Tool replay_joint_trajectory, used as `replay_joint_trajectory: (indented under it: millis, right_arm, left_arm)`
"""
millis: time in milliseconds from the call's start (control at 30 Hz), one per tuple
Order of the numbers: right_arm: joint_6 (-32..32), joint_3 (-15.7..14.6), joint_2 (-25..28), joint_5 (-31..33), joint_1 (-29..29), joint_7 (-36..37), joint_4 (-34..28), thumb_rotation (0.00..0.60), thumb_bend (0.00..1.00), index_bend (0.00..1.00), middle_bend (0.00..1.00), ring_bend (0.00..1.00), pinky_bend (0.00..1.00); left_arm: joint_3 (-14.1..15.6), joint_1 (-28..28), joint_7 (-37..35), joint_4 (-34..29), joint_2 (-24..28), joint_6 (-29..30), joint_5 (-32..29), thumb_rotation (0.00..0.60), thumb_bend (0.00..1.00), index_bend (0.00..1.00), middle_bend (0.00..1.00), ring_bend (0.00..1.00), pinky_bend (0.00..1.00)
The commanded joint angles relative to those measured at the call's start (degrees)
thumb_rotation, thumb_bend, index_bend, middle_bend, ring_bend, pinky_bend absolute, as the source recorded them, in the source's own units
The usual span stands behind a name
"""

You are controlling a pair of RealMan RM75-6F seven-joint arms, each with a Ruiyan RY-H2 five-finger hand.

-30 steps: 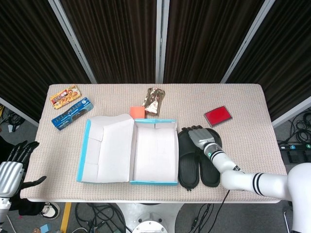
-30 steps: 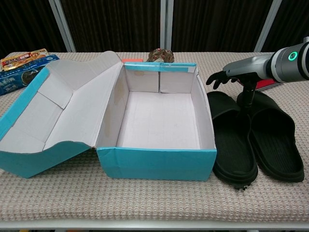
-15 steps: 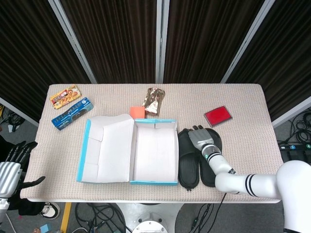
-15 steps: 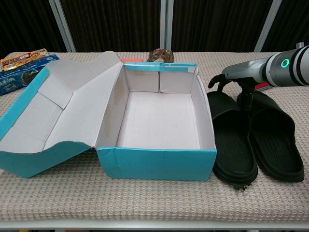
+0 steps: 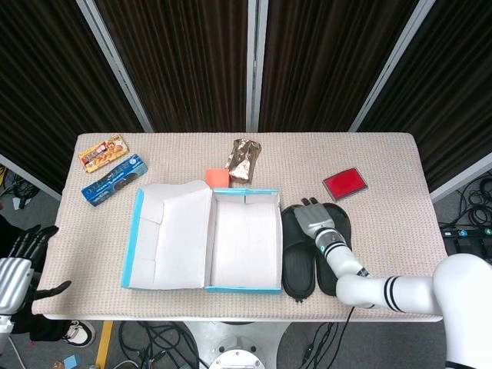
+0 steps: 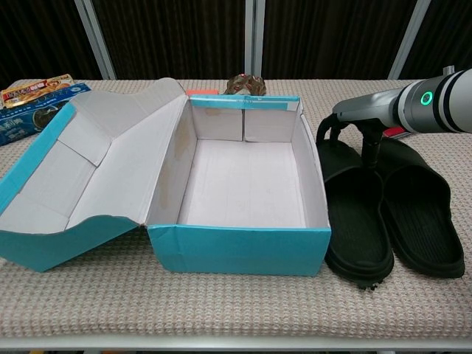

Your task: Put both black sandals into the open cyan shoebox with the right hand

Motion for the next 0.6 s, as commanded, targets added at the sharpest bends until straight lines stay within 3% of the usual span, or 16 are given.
replay_joint_trajectory:
  millis: [33,600]
  right_arm:
    - [0.21,0.03,-0.23,0.67,0.42,-0.87,0.06,0.600,0.03,0.21,0.25,0.01,0.04]
    - [2.45,0.35,-0.97,0.17,-0.31,-2.91,-0.21,0.600,0.03,0.37,0.35,0.09,0.08]
  left_arm:
    - [0.05,0.04,-0.19,-0.05,-0.01,-0.14,-0.15,0.600,0.07,0.08,0.09,0.00,0.08]
    - [0.11,-0.15,-1.30,-0.04,0.18,-0.79,-0.41,0.600,0.07,0.08,0.09,0.00,0.08]
